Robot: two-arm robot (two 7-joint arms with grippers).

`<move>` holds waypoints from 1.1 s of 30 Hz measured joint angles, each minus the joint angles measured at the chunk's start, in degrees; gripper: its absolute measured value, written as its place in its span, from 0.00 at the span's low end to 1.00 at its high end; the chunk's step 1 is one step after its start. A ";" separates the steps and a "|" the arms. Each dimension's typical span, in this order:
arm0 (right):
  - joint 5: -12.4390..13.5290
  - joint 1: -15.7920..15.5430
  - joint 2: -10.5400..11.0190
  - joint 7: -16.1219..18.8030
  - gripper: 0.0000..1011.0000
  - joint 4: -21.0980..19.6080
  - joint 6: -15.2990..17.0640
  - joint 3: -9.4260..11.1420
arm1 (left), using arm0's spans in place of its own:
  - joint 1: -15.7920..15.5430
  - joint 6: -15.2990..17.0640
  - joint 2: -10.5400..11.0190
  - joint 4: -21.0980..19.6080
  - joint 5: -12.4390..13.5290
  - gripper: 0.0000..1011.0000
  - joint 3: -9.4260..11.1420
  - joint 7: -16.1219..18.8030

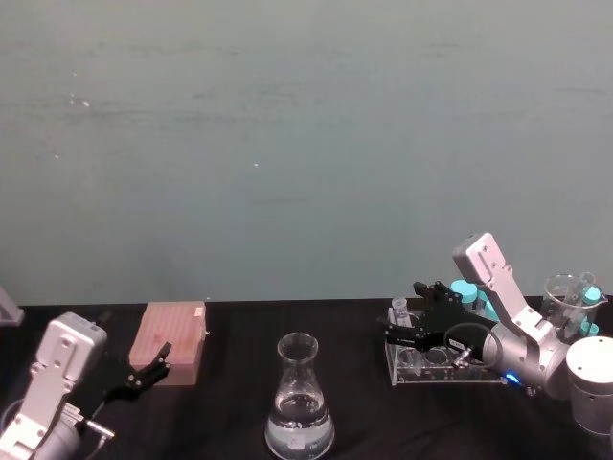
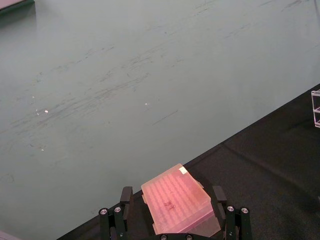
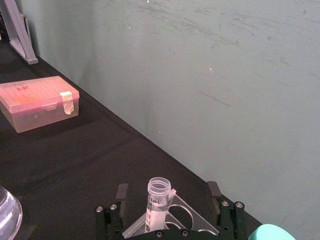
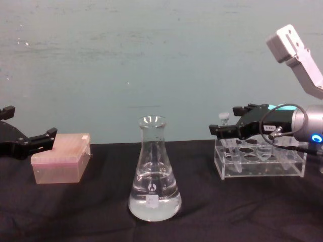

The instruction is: Pour the liquid from the test tube into the beaker using one hand.

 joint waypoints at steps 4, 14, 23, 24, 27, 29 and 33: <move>0.00 -0.02 0.02 -0.03 0.92 -0.03 0.02 -0.02 | 0.00 0.00 0.00 0.00 0.00 0.99 0.00 0.00; 0.04 -0.05 0.05 -0.04 0.63 -0.07 0.07 -0.05 | 0.00 0.00 0.00 0.00 0.00 0.99 0.00 0.00; 0.10 -0.06 0.05 -0.04 0.37 -0.07 0.08 -0.05 | 0.00 0.00 0.00 0.00 0.00 0.99 0.00 0.00; 0.10 -0.05 0.06 -0.04 0.31 -0.07 0.08 -0.06 | 0.00 0.00 0.00 0.00 0.00 0.99 0.00 0.00; 0.11 -0.05 0.05 -0.03 0.25 -0.08 0.08 -0.06 | 0.00 0.00 0.00 0.00 0.00 0.99 0.00 0.00; 0.11 -0.06 0.05 -0.03 0.24 -0.08 0.07 -0.06 | 0.00 0.00 0.00 0.00 0.00 0.99 0.00 0.00; 0.11 -0.05 0.05 -0.03 0.22 -0.08 0.07 -0.06 | 0.00 0.00 0.00 0.00 0.00 0.99 0.00 0.00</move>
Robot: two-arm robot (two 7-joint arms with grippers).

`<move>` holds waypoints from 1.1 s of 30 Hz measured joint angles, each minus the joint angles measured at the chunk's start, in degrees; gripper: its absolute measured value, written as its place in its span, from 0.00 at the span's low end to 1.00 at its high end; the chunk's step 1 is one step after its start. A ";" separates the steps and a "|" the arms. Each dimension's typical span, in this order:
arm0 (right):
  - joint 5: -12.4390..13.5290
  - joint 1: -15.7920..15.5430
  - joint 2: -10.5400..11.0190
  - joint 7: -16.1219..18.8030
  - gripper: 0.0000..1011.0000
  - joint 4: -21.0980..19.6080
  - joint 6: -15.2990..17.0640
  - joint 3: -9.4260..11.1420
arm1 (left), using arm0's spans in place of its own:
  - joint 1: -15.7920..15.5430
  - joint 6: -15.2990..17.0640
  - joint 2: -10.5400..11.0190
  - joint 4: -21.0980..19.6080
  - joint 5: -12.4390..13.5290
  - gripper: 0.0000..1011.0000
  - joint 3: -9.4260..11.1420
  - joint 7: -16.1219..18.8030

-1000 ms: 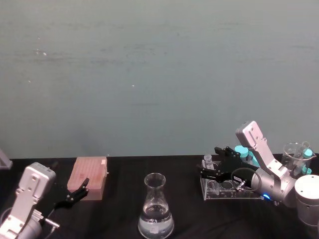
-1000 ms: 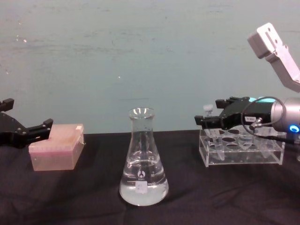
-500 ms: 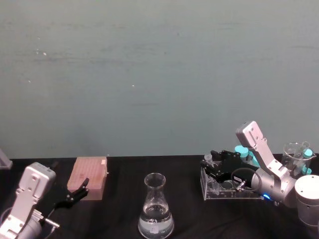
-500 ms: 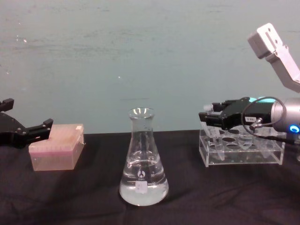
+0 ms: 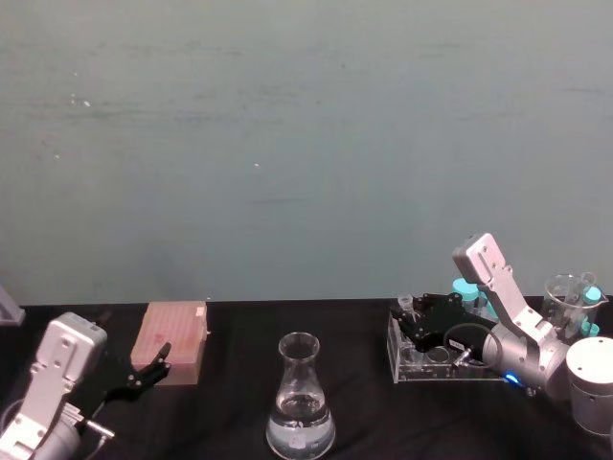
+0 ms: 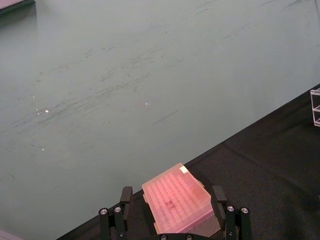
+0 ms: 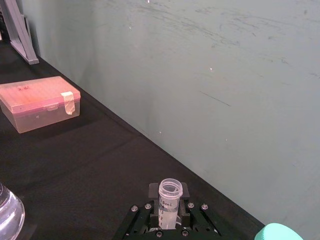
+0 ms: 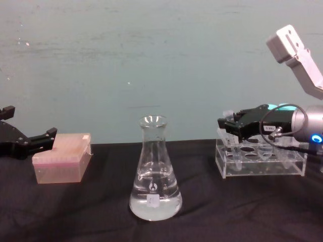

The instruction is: Pour the liquid from the test tube into the beaker using one hand.

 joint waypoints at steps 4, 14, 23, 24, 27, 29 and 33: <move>0.00 0.00 0.00 0.00 0.22 0.00 0.00 0.00 | 0.00 0.00 0.00 0.00 0.00 0.99 0.00 0.00; 0.25 -2.01 1.13 0.09 0.22 -4.51 1.46 0.51 | 0.00 0.00 0.00 0.00 0.00 0.99 0.00 0.00; 2.40 -4.29 2.60 0.62 0.22 -11.17 3.74 1.69 | 0.00 0.00 0.00 0.00 0.00 0.99 0.00 0.00; 2.60 -4.48 2.76 0.65 0.22 -11.75 3.90 1.78 | 0.00 0.00 0.00 0.00 0.00 0.99 0.00 0.00; 3.38 -5.06 3.27 0.75 0.22 -13.96 4.42 2.07 | 0.00 0.00 0.00 0.00 0.00 0.99 0.00 0.00; 3.96 -5.45 3.66 0.76 0.22 -15.45 4.74 2.20 | 0.00 0.00 0.00 0.00 0.00 0.99 0.00 0.00; 4.63 -6.10 4.33 0.70 0.22 -17.81 4.99 2.25 | 0.00 0.00 0.00 0.00 0.00 0.99 0.00 0.00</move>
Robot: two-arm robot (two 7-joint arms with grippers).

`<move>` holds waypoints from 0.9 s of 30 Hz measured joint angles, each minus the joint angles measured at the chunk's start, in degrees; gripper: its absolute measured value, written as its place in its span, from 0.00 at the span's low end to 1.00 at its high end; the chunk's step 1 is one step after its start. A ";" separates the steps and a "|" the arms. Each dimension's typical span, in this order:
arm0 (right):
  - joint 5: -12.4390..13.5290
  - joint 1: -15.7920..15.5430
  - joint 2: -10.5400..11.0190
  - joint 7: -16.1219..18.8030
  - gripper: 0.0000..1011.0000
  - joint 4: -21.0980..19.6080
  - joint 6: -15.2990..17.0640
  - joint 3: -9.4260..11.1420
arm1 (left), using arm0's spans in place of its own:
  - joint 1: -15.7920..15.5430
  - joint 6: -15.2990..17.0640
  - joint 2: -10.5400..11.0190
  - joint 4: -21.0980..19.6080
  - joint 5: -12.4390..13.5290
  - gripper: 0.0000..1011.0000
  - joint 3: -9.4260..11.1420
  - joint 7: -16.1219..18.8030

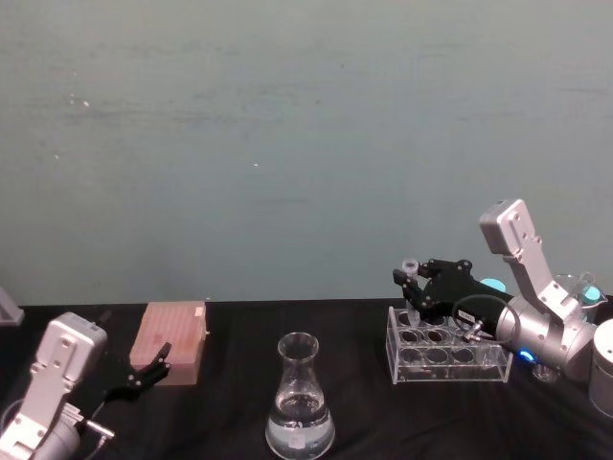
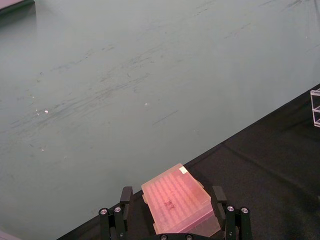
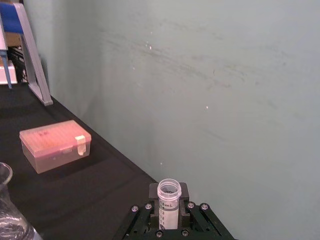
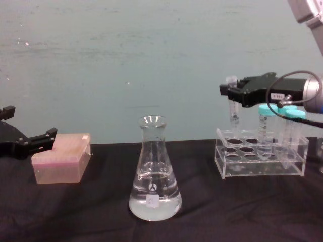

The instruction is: Pour the liquid from the test tube into the beaker using one hand.

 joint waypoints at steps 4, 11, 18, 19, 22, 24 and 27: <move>0.36 -0.56 0.60 -0.28 0.22 -2.04 -0.08 -0.05 | 0.00 -0.01 0.00 0.00 0.00 0.99 0.00 0.00; -0.01 -1.92 1.69 -1.79 0.22 -5.93 -1.65 -0.57 | 0.00 -0.01 0.00 0.00 0.00 0.99 0.00 0.00; -2.45 -2.97 2.33 -3.96 0.22 -8.68 -4.75 -1.47 | 0.00 0.00 0.00 0.00 0.00 0.99 0.00 0.00; -2.88 -3.06 2.37 -4.24 0.22 -8.92 -5.14 -1.59 | 0.00 0.00 0.00 0.00 0.00 0.99 0.00 0.00; -4.59 -3.45 2.54 -5.25 0.22 -9.84 -6.50 -2.13 | 0.00 0.00 0.00 0.00 0.00 0.99 0.00 0.00; -5.86 -3.68 2.57 -5.94 0.22 -10.29 -7.37 -2.49 | 0.00 0.00 0.00 0.00 0.00 0.99 0.00 0.00; -7.54 -3.89 2.58 -6.84 0.22 -10.78 -8.40 -2.93 | 0.00 0.00 0.00 0.00 0.00 0.99 0.00 0.00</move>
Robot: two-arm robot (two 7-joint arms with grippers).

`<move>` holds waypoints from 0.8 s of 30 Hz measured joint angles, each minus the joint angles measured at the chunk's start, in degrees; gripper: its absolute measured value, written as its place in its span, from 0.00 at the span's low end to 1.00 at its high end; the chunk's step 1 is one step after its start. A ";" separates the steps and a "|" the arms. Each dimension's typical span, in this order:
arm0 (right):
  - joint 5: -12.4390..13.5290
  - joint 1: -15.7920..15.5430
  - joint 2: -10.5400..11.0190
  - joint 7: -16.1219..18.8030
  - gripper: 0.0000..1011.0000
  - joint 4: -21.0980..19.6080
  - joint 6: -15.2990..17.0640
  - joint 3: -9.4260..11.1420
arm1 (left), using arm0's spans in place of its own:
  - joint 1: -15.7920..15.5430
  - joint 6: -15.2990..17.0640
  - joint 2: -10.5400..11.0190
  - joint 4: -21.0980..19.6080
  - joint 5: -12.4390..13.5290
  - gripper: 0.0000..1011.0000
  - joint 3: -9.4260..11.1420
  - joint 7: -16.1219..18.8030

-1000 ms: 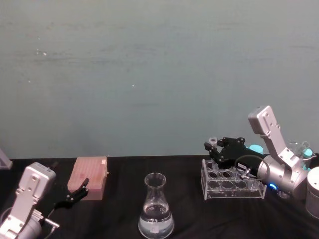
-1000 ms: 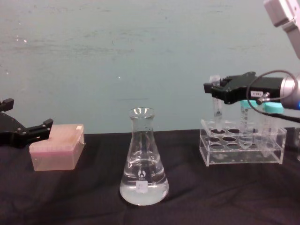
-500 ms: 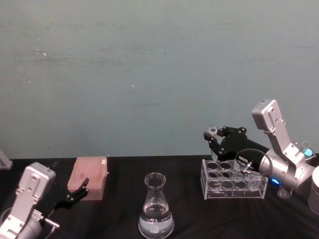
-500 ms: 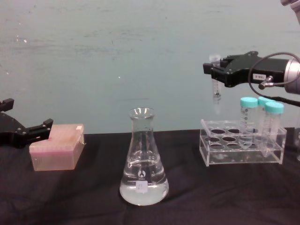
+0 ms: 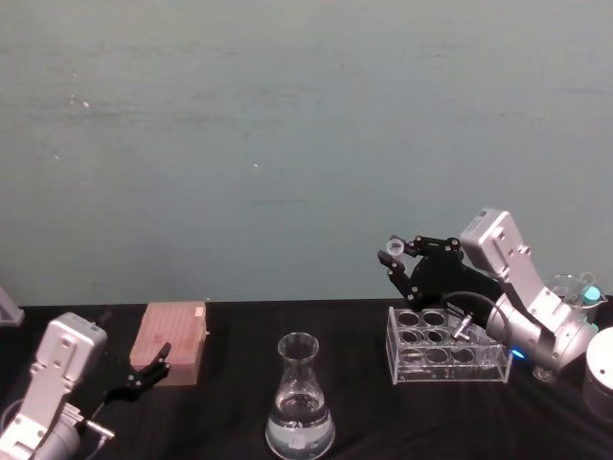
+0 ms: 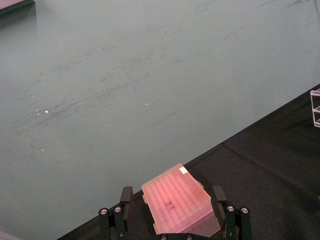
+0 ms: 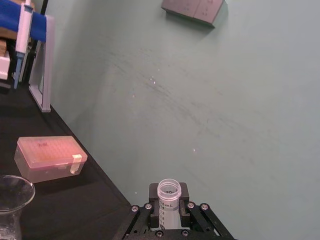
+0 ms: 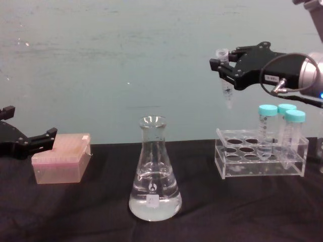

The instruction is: Pour the liquid from the test tube into the beaker using one hand.

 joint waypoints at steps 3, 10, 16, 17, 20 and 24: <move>-1.40 -0.14 -0.07 -0.81 0.22 -0.31 -0.87 -0.31 | 0.00 0.00 0.00 0.00 0.00 0.99 0.00 0.00; -5.14 -0.52 -0.37 -2.33 0.22 -1.58 -2.89 -1.10 | 0.00 0.00 0.00 0.00 0.00 0.99 0.00 0.00; -6.81 -0.91 -0.59 -2.55 0.22 -2.59 -3.81 -1.66 | 0.00 0.00 0.00 0.00 0.00 0.99 0.00 0.00; -7.19 -1.03 -0.63 -2.55 0.22 -2.91 -4.01 -1.85 | 0.00 0.00 0.00 0.00 0.00 0.99 0.00 0.00; -7.75 -1.18 -0.73 -2.52 0.22 -3.24 -4.30 -2.14 | 0.00 0.00 0.00 0.00 0.00 0.99 0.00 0.00; -8.93 -1.33 -0.84 -2.43 0.22 -3.63 -5.08 -2.84 | 0.00 0.00 0.00 0.00 0.00 0.99 0.00 0.00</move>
